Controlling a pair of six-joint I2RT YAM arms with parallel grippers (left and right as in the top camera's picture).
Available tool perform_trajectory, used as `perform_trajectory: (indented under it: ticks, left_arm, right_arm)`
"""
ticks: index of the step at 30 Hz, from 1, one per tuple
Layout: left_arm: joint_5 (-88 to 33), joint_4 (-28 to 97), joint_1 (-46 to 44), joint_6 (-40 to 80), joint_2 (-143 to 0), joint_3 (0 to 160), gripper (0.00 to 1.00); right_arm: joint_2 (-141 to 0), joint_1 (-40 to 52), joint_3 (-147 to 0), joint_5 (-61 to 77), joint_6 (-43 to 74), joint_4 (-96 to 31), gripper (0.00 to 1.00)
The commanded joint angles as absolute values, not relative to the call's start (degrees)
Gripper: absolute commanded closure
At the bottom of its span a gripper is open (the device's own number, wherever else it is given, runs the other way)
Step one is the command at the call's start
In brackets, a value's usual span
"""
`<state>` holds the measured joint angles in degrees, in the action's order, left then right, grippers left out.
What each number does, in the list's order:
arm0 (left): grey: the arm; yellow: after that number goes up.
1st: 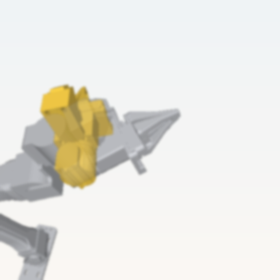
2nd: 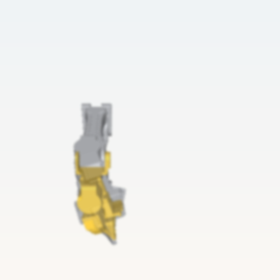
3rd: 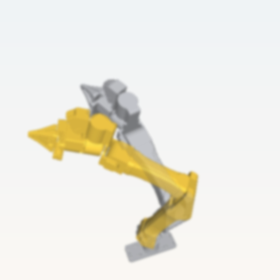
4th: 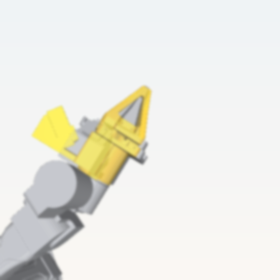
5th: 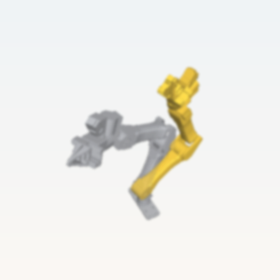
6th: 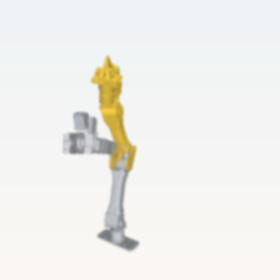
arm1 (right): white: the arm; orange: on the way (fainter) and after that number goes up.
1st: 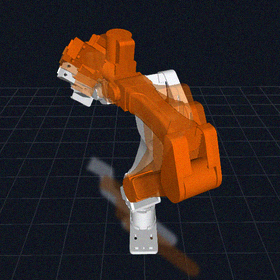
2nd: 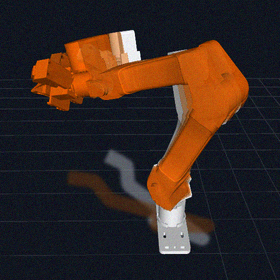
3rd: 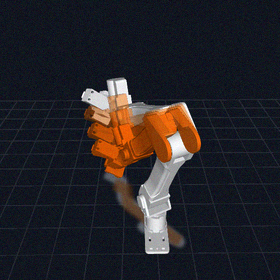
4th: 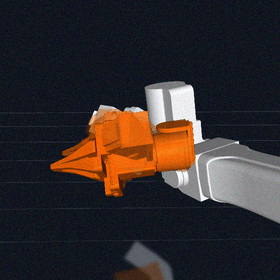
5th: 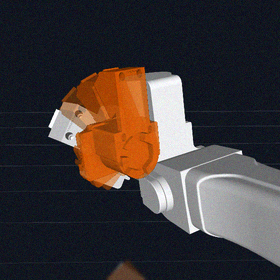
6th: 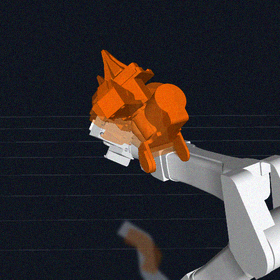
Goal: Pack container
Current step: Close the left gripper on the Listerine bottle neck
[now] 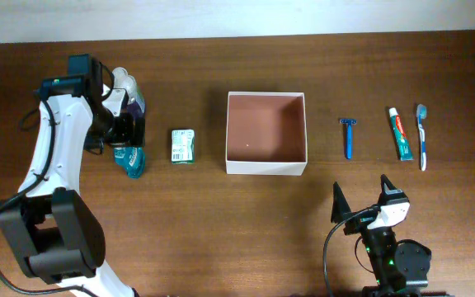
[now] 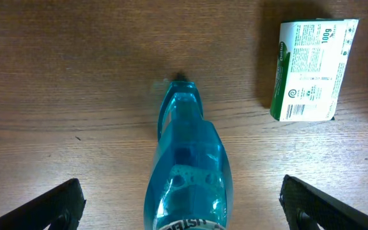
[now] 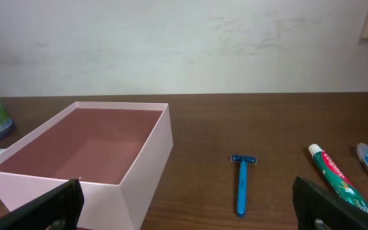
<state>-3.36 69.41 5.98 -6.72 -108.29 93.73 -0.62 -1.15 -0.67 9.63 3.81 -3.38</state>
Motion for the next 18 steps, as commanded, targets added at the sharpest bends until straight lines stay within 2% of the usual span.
perform_trajectory:
  ticks: [1, 3, 5, 9, 13, 18]
  left_arm:
    - [-4.7, 69.3, 6.1, -8.3, -108.8, 94.8, 0.02]
    - [-4.7, 69.3, 6.1, -8.3, -108.8, 94.8, 0.19]
    - [-4.7, 69.3, 6.1, -8.3, -108.8, 94.8, 0.29]
    - [-4.7, 68.9, 6.1, -8.3, -108.8, 94.8, 0.31]
    - [-4.7, 69.0, 6.1, -8.3, -108.8, 94.8, 0.39]
    - [-4.7, 69.2, 6.1, -8.3, -108.9, 94.2, 0.39]
  right_arm:
    - [-0.2, -1.6, -0.3, 10.3, 3.4, -3.6, 0.01]
    - [-0.2, -1.6, -0.3, 10.3, 3.4, -3.6, 0.01]
    - [-0.2, -1.6, -0.3, 10.3, 3.4, -3.6, 0.01]
    - [-0.2, -1.6, -0.3, 10.3, 3.4, -3.6, 0.01]
    - [-0.2, -1.6, -0.3, 10.3, 3.4, -3.6, 0.01]
    - [-0.2, -1.6, -0.3, 10.3, 3.4, -3.6, 0.01]
